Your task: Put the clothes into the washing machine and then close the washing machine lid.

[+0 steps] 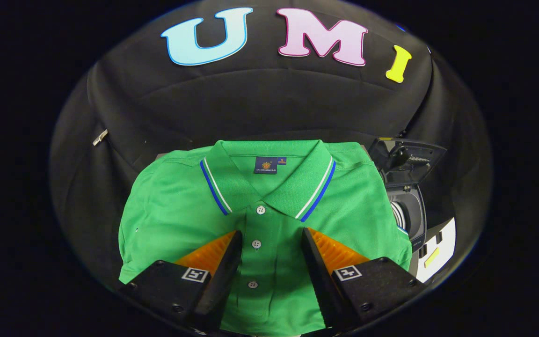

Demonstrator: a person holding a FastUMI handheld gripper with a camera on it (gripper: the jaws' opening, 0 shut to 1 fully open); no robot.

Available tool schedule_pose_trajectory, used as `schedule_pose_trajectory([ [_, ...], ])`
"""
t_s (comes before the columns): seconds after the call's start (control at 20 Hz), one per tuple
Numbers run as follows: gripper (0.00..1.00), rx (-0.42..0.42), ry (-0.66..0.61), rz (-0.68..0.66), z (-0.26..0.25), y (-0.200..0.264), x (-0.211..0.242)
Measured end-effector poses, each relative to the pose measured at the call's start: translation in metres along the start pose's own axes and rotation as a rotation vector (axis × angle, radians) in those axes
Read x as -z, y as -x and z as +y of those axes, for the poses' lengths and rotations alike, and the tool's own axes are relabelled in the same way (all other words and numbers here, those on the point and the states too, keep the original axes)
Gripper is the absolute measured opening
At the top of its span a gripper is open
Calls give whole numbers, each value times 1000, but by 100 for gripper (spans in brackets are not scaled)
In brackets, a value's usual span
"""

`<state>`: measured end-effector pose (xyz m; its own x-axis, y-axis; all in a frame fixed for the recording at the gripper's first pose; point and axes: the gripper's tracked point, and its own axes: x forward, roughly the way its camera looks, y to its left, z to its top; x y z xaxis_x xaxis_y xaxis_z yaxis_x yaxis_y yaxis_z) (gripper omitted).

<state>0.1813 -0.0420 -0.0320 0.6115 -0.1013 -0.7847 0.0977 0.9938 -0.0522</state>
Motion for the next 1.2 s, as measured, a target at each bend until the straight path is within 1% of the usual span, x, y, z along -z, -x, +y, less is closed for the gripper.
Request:
schedule_pose_trajectory([
  [0.3,82,6,-6,2,-2,0,-2],
  [0.35,82,0,3,-22,0,-4,-4],
  [0.4,54,-19,25,-64,1,-3,-9],
  [0.45,27,-31,16,-81,-1,-3,-7],
  [0.7,27,-107,-92,-82,0,0,-7],
  [0.8,27,-110,-91,-96,0,0,-9],
  [0.85,27,-99,-75,-121,0,2,-10],
  [0.9,17,-100,-36,-121,-1,-1,-12],
  [0.95,7,-99,-27,-142,-1,-1,-13],
  [1.05,7,-104,-58,-148,0,0,-11],
  [1.2,7,-105,-66,-128,1,0,-14],
])
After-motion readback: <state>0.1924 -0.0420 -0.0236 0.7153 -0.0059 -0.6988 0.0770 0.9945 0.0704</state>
